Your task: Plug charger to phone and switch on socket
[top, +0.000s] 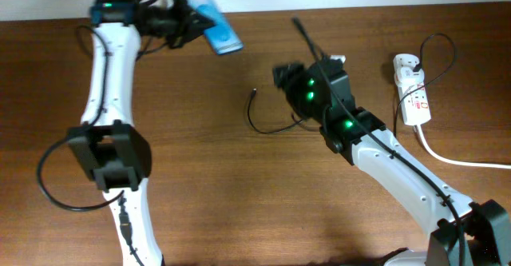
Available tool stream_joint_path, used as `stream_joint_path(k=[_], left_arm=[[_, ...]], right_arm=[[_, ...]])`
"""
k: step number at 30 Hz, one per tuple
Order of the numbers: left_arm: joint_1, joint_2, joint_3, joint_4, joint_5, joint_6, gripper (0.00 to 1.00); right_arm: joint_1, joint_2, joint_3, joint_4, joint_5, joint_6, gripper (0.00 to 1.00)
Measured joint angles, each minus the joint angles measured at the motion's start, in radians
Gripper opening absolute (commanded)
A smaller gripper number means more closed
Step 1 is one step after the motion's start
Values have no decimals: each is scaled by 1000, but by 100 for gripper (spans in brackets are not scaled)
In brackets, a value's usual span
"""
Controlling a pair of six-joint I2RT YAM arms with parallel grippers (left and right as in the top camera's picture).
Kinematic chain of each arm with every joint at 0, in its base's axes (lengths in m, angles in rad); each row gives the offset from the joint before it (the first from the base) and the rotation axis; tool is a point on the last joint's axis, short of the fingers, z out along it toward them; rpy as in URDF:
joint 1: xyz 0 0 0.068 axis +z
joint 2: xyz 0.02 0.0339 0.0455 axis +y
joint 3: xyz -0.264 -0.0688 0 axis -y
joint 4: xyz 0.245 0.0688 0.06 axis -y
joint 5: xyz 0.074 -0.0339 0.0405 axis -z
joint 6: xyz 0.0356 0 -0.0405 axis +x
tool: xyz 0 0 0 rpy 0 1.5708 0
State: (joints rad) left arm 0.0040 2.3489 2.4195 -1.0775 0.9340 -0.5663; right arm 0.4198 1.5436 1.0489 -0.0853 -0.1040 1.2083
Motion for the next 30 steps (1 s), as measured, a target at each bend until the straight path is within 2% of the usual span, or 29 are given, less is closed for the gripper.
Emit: stream_joint_path(k=[1, 4, 8, 12, 13, 17, 22, 27, 30], left_arm=[[32, 0, 0, -46, -13, 64, 0], [92, 0, 0, -146, -91, 202, 0], [111, 0, 0, -164, -134, 288, 0], [148, 0, 0, -166, -131, 310, 0], [158, 0, 0, -171, -131, 313, 0], [165, 0, 0, -176, -130, 316, 0], [162, 0, 0, -195, -130, 317, 0], [162, 0, 0, -195, -130, 317, 0], [162, 0, 0, -195, -130, 317, 0]], right_arm=[[0, 2, -3, -71, -15, -81, 72], [5, 4, -4, -114, -41, -317, 71], [8, 29, 25, -138, -110, -443, 68], [8, 232, 270, -335, -187, -491, 62], [8, 319, 369, -372, -209, -502, 56], [8, 488, 535, -404, -243, -503, 51], [8, 623, 547, -351, -254, -455, 46], [8, 661, 548, -340, -254, -445, 45], [11, 691, 548, -326, -253, -443, 41]])
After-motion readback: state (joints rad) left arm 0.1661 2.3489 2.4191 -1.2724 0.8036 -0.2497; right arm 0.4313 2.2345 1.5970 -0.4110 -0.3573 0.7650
